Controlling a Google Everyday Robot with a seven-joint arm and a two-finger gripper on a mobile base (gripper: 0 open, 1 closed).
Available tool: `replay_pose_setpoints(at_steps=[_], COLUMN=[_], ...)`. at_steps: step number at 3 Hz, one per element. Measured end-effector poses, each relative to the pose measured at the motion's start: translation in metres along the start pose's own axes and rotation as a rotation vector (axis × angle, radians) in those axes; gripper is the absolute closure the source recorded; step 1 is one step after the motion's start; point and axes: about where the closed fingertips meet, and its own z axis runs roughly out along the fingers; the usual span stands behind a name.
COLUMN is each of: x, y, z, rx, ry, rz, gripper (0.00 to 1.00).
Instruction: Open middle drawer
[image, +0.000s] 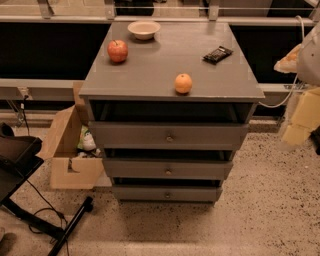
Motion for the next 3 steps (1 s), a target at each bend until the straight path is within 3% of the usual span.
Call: replay_pose_setpoints(at_steps=[1, 2, 3], x=[0.000, 0.009, 0.028], y=[0.000, 0.009, 0.029], z=[0.000, 0.015, 0.065], rx=[0.000, -0.017, -0.070], ry=[0.000, 0.003, 0.009], rz=[0.000, 0.049, 0.129], gripper=[0.00, 0.00, 0.00])
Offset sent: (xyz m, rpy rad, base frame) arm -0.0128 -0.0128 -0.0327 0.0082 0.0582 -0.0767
